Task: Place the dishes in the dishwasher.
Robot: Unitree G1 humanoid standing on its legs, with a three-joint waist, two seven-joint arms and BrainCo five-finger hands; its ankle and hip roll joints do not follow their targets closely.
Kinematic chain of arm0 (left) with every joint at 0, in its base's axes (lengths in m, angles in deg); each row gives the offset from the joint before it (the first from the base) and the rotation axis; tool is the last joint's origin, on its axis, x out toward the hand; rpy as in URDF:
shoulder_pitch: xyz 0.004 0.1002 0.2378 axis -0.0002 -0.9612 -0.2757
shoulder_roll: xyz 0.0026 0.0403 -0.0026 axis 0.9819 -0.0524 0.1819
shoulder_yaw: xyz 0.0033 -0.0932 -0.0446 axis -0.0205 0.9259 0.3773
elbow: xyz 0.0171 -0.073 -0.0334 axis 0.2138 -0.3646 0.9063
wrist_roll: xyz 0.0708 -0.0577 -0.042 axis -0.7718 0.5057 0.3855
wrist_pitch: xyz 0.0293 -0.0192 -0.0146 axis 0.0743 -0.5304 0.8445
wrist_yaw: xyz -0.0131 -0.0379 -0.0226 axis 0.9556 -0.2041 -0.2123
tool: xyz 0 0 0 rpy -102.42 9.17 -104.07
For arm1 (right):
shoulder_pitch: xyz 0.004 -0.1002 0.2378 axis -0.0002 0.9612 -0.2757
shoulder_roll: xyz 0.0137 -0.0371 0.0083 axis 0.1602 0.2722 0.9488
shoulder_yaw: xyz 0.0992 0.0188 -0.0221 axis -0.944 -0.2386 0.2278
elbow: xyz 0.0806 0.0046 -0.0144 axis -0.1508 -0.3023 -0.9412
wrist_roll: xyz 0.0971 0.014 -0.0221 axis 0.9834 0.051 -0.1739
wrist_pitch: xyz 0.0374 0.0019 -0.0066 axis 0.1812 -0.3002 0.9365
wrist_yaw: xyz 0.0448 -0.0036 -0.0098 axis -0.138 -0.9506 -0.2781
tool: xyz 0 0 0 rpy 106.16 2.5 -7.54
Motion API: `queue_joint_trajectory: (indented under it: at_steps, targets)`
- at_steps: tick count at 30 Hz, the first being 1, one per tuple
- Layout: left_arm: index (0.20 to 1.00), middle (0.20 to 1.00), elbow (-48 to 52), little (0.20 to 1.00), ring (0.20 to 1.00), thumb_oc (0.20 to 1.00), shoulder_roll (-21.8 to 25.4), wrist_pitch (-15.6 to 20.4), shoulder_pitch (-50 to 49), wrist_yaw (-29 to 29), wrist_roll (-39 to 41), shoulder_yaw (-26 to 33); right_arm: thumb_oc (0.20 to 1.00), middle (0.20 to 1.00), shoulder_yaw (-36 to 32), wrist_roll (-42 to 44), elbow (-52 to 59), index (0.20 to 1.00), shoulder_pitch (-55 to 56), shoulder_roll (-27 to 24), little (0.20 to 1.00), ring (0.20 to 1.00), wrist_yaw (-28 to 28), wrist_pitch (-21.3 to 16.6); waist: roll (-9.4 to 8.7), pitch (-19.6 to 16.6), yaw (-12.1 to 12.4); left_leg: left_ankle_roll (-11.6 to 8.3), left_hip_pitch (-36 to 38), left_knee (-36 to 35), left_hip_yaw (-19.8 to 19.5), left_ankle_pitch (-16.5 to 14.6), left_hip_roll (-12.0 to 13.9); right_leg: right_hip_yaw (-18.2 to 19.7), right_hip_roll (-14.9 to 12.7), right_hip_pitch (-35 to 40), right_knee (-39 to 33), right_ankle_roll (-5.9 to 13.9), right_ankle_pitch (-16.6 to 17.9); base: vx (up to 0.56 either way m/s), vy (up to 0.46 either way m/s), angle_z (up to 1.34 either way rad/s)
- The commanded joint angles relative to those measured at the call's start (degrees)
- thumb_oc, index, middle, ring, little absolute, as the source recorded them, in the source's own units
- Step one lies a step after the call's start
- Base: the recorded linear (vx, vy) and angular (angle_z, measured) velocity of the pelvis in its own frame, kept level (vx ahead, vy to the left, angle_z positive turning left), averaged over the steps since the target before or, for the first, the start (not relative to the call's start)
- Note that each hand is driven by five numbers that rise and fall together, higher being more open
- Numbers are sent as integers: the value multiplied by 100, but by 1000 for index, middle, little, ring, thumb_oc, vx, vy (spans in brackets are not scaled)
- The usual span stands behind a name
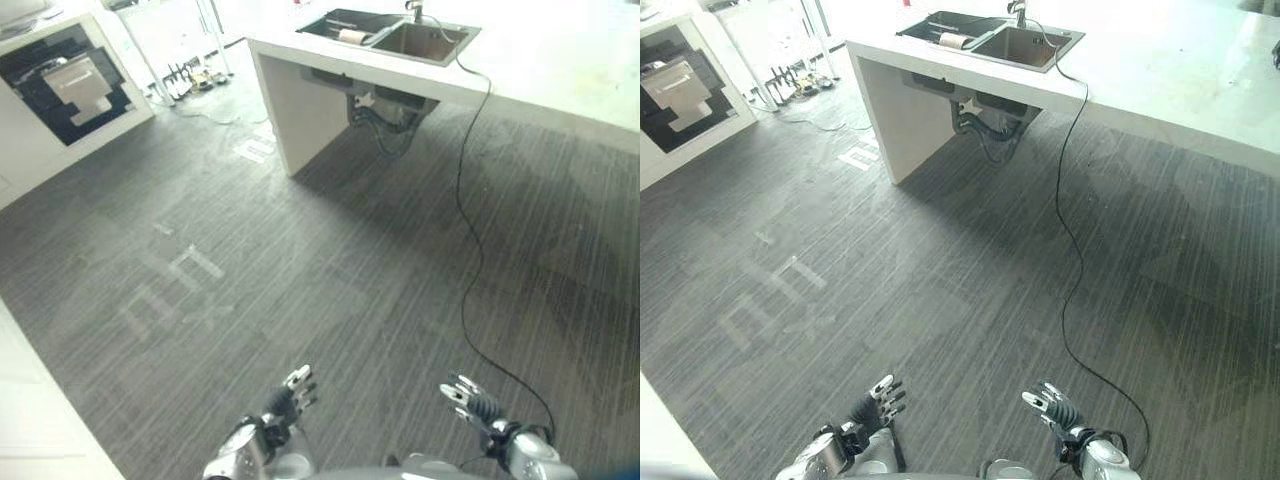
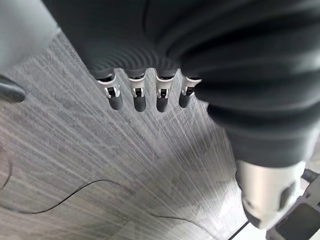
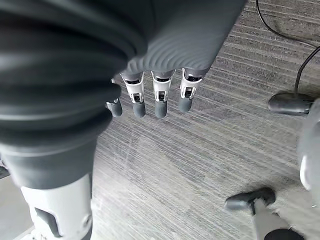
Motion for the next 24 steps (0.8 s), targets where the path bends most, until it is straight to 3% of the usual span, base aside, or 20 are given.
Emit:
queue_joint_trajectory:
  at_steps: [1, 2, 4, 5, 6, 7, 10, 11, 13, 14, 15, 17, 22, 23, 24]
  targets:
    - [1000, 1000, 334, 1000, 1000, 1000, 374, 116, -18, -178, -226, 60, 1000, 1000, -225, 32, 575, 1000, 89, 209, 1000, 1000, -9, -112, -121, -308, 232, 205, 153, 175, 18, -630, -395, -169, -665, -222, 2022, 557, -656, 513, 484, 24]
    - [1000, 1000, 321, 1000, 1000, 1000, 444, 128, 12, -210, -324, 21, 1000, 1000, -234, 98, 679, 1000, 107, 263, 1000, 1000, -92, -104, -165, -343, 219, 376, 217, 92, 32, -749, -618, -125, -759, -365, 2664, 800, -304, 408, 440, 38]
    - [1000, 1000, 334, 1000, 1000, 1000, 536, 162, 48, -247, -375, -45, 1000, 1000, -227, 146, 816, 1000, 105, 316, 1000, 1000, -197, -88, -144, -372, 242, 576, 199, 48, 57, -795, -735, -78, -732, -569, 3165, 1030, 337, 141, 165, 40]
    - [1000, 1000, 336, 1000, 1000, 1000, 554, 171, 52, -259, -379, -59, 1000, 1000, -226, 149, 847, 1000, 108, 328, 1000, 1000, -220, -87, -160, -375, 245, 606, 202, 43, 52, -816, -777, -65, -742, -591, 3229, 1072, 409, 168, 168, 30]
    - [1000, 1000, 458, 1000, 1000, 1000, 627, 165, 40, -195, -351, -125, 1000, 1000, -158, 165, 947, 1000, 100, 378, 1000, 1000, -308, -93, -115, -379, 260, 795, 333, -59, -7, -947, -919, 28, -985, -1161, 4207, 1280, 998, 182, 191, 21]
    - [1000, 1000, 562, 1000, 1000, 1000, 670, 195, -4, -123, -294, -164, 1000, 1000, -108, 172, 951, 1000, 74, 391, 1000, 1000, -333, -127, -42, -357, 249, 864, 476, -157, -27, -1014, -959, 42, -1120, -1555, 4579, 1238, 1009, 235, 166, 22]
    - [1000, 1000, 874, 1000, 1000, 1000, 797, 137, -105, -101, -101, -187, 1000, 1000, -49, 299, 1019, 1000, 17, 363, 1000, 1000, -403, -151, -34, -215, 113, 808, 726, -197, -240, -1107, -1125, -88, -682, -2005, 3642, 1056, 679, 243, -49, 8]
    - [1000, 1000, 949, 1000, 1000, 1000, 822, 64, -102, -122, -148, -204, 1000, 1000, -75, 366, 1049, 1000, 36, 314, 1000, 1000, -422, -132, -36, -167, 43, 734, 807, -197, -394, -1133, -1172, -127, -608, -1941, 2986, 902, 607, 320, -156, 26]
    - [1000, 1000, 948, 1000, 1000, 1000, 799, 32, -86, -135, -226, -238, 1000, 1000, -143, 416, 1039, 1000, 87, 233, 1000, 1000, -363, -94, -97, -141, -41, 592, 956, -181, -536, -1253, -1223, -241, -702, -1808, 1327, 706, 644, 395, -205, 71]
    - [1000, 1000, 909, 1000, 1000, 1000, 754, 95, -112, -123, -313, -256, 1000, 1000, -174, 364, 1009, 1000, 131, 229, 1000, 1000, -318, -76, -179, -142, -168, 640, 1107, -157, -633, -1534, -1351, -37, -933, -2078, 583, 870, 1146, 556, -240, 57]
    - [1000, 1000, 877, 1000, 1000, 1000, 746, 188, -173, -117, -313, -278, 1000, 1000, -225, 225, 932, 1000, 159, 263, 1000, 1000, -231, -99, -185, -115, -285, 716, 1336, -173, -665, -1796, -1395, 189, -1170, -2490, 535, 1083, 1543, 559, -241, 22]
    - [1000, 1000, 797, 1000, 1000, 1000, 758, 306, -207, -128, -417, -288, 1000, 1000, -279, 227, 863, 1000, 169, 324, 1000, 1000, -218, -89, -160, -102, -302, 766, 1475, -7, -644, -2063, -1369, 153, -1359, -2689, 667, 1105, 1520, 478, -292, 6]
    - [1000, 1000, 514, 1000, 1000, 1000, 630, 304, -53, -12, -452, -376, 1000, 1000, -235, 342, 606, 1000, 91, 252, 1000, 1000, -172, -108, -331, -263, -303, 718, 1449, 1093, -718, -2545, -1604, -1, -1026, -2179, 357, 823, 1357, 445, -285, 32]
    - [1000, 1000, 464, 1000, 1000, 1000, 564, 289, -8, -24, -574, -395, 1000, 1000, -241, 299, 608, 1000, 72, 178, 1000, 1000, -174, -74, -366, -346, -305, 578, 1331, 1600, -697, -2391, -1630, -80, -944, -2008, 200, 662, 1298, 430, -218, 8]
    - [1000, 1000, 395, 1000, 1000, 1000, 458, 323, 49, -41, -563, -421, 1000, 1000, -249, 317, 571, 1000, 23, 57, 1000, 1000, -126, -50, -364, -375, -285, 351, 1018, 2601, -692, -2010, -1551, -91, -819, -1745, 7, 459, 1169, 405, -205, -33]
